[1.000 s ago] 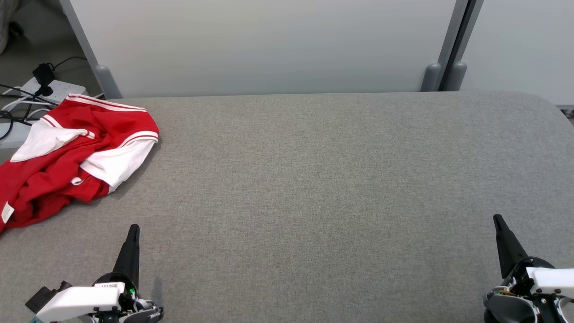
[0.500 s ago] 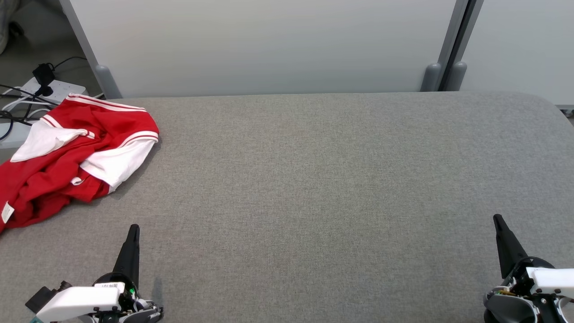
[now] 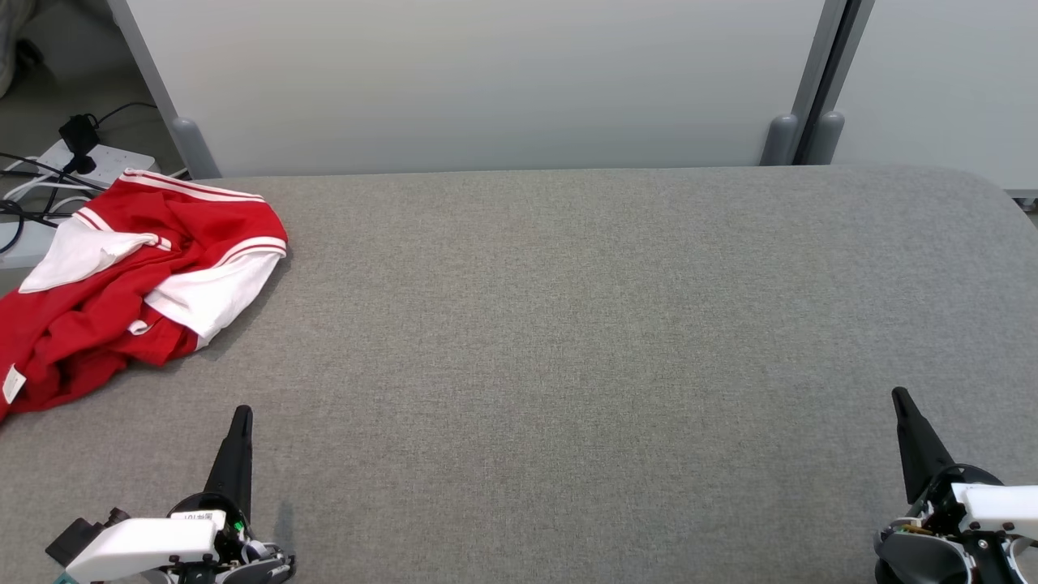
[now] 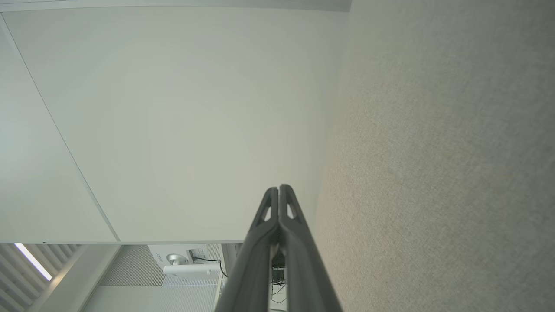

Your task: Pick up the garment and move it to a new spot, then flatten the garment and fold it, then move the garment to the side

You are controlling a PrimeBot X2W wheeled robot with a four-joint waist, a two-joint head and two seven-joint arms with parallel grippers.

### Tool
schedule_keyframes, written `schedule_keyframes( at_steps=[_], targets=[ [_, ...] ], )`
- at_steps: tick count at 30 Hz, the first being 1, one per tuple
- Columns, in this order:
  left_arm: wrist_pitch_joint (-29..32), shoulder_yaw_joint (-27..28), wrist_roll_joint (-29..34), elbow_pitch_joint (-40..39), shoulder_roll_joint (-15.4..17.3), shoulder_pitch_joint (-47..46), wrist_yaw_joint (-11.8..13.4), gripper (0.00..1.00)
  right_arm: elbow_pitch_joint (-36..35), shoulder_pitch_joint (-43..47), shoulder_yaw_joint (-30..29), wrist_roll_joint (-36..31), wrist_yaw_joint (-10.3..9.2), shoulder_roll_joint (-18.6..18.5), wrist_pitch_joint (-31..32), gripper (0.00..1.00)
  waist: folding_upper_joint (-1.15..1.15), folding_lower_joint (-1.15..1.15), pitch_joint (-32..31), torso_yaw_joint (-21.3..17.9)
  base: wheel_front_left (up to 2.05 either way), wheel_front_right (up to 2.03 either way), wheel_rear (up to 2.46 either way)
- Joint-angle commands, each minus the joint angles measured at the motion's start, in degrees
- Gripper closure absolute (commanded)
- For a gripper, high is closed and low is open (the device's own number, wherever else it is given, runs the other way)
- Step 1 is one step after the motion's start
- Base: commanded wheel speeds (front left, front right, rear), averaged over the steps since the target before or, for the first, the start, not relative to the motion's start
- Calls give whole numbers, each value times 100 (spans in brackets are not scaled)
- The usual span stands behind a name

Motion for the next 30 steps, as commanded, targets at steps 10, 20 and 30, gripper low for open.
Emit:
schedule_keyframes(
  at_steps=[10, 20, 30],
  targets=[
    [-4, -11, 1, 206, -45, 124, 23, 0, 190, 85, 44, -9, 0, 58, -3, 0, 0, 0, 2, 0, 0, 0, 0],
    [-118, -65, 69, 333, -63, 49, 21, 0, 243, 19, 176, -119, 1, 44, -126, 0, 0, 8, 6, -4, 0, 0, 0],
    [-318, -277, 364, 397, 44, -163, 17, 0, 298, -182, 346, -489, 1, -76, -318, 0, 0, 0, 39, -14, 0, 0, 0]
  ],
)
